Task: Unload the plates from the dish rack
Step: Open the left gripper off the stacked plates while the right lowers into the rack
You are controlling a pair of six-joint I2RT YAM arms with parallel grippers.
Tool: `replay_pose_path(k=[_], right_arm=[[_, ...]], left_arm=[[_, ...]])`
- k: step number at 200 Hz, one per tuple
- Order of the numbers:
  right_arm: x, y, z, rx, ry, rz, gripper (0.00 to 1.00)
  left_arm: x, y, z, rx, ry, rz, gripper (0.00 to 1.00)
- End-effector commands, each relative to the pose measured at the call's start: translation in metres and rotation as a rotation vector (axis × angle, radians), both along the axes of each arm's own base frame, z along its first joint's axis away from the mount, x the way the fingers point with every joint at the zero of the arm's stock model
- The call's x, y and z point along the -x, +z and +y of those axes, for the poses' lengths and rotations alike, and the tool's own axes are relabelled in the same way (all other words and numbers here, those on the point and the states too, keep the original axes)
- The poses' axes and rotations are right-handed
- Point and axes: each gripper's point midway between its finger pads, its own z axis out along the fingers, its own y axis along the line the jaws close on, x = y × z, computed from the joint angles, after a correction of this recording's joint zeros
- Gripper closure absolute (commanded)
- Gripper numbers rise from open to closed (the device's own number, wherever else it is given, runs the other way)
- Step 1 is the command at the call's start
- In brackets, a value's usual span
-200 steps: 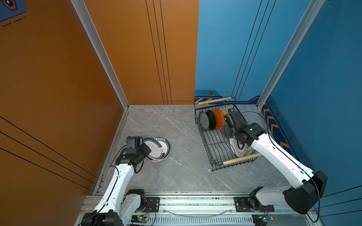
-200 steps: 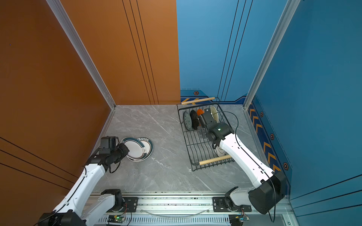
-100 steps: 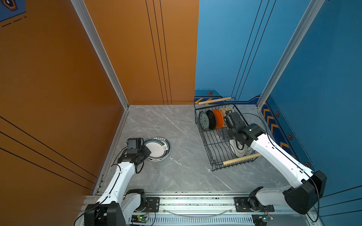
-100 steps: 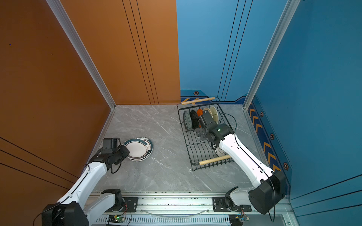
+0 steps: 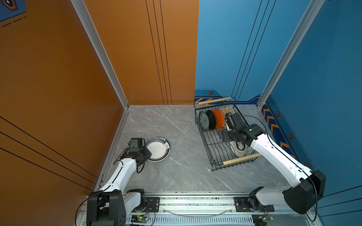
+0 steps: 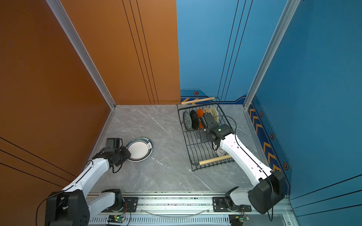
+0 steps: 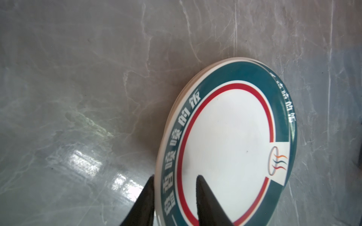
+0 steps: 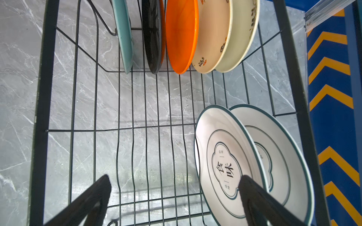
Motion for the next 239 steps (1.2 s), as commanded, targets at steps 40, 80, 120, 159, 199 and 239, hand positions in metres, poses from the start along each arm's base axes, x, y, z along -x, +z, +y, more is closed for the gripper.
replay_pose_path(k=[40,80,120,159,199,239], right_arm=[[0.007,-0.01,0.006,-0.045,0.047,0.049,0.0],[0.013,-0.022,0.01,-0.103,0.073,0.107,0.0],[0.014,-0.022,-0.002,-0.123,0.047,0.116,0.0],[0.014,-0.017,-0.021,-0.116,-0.002,0.097,0.0],[0.017,-0.006,-0.038,-0.119,-0.035,0.069,0.0],[0.019,-0.008,-0.056,-0.116,-0.081,0.068,0.0]], left_arm=[[-0.009,0.005,0.002,-0.013,-0.007,-0.03,0.49],[-0.011,0.008,-0.001,-0.005,-0.029,-0.04,0.37],[-0.016,0.026,-0.011,0.009,-0.077,-0.099,0.22],[-0.027,0.054,-0.033,0.015,-0.168,-0.168,0.15],[-0.041,0.078,-0.07,-0.02,-0.294,-0.228,0.08],[-0.054,0.087,-0.108,-0.037,-0.398,-0.243,0.02]])
